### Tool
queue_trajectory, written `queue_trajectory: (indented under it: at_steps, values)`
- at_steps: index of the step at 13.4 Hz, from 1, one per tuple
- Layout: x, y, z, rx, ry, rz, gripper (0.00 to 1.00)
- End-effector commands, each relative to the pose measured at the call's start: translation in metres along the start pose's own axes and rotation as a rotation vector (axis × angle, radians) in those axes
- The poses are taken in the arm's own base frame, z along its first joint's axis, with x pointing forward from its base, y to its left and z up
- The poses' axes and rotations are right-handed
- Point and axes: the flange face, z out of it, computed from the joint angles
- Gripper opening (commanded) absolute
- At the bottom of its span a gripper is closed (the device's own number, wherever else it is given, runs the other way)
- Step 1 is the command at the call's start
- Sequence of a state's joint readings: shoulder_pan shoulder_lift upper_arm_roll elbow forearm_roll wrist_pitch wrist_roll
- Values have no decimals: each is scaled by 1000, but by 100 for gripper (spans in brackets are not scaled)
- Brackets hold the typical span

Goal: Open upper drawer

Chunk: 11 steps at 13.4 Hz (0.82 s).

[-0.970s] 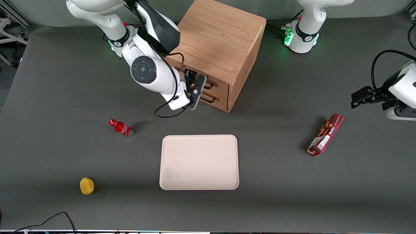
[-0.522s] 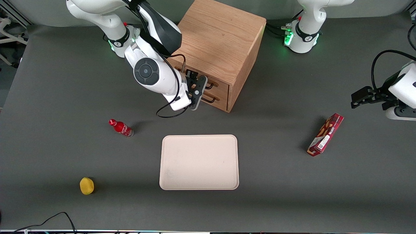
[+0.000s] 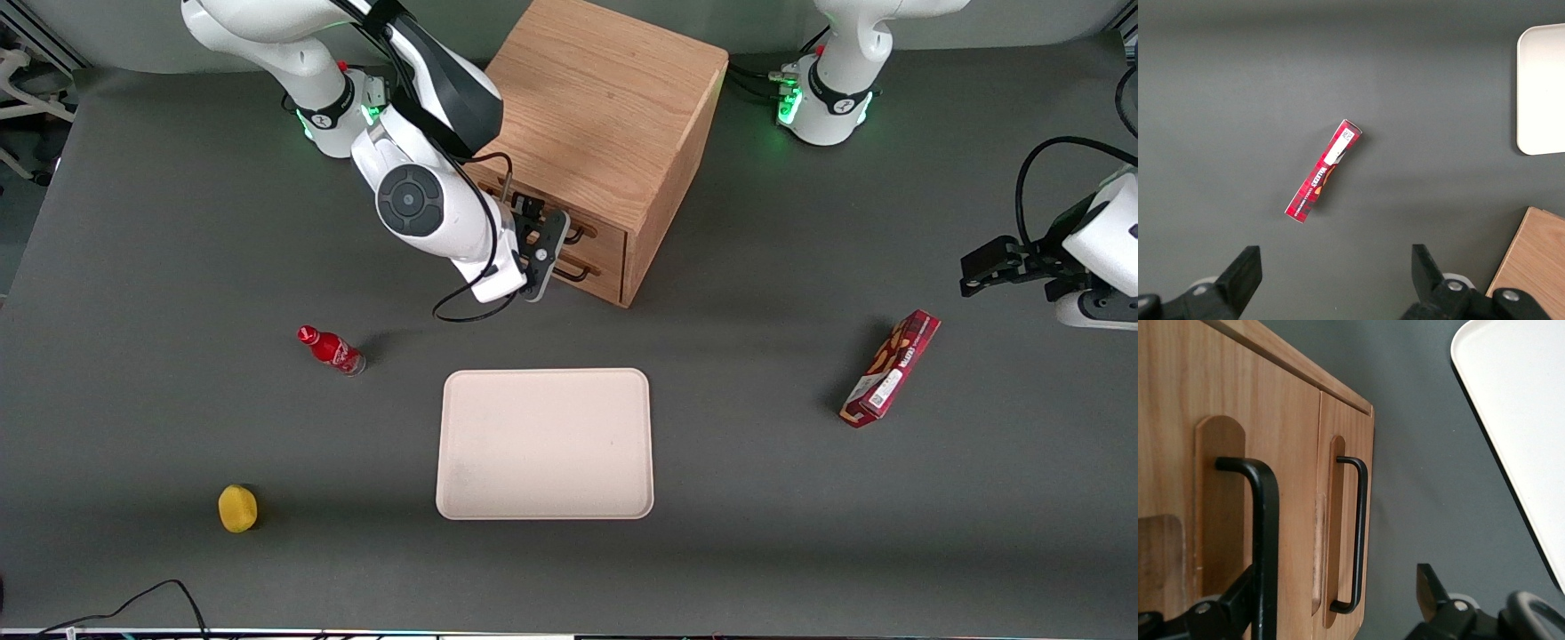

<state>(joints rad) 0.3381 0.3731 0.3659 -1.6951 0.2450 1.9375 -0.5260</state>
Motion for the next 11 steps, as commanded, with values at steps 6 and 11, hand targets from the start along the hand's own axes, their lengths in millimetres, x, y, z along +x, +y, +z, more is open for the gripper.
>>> queue_trajectory:
  at_steps: [6,11]
  values:
    - [1,10,22,-16,-6,7,100]
    - [-1,18,23,-31,-14,6,100]
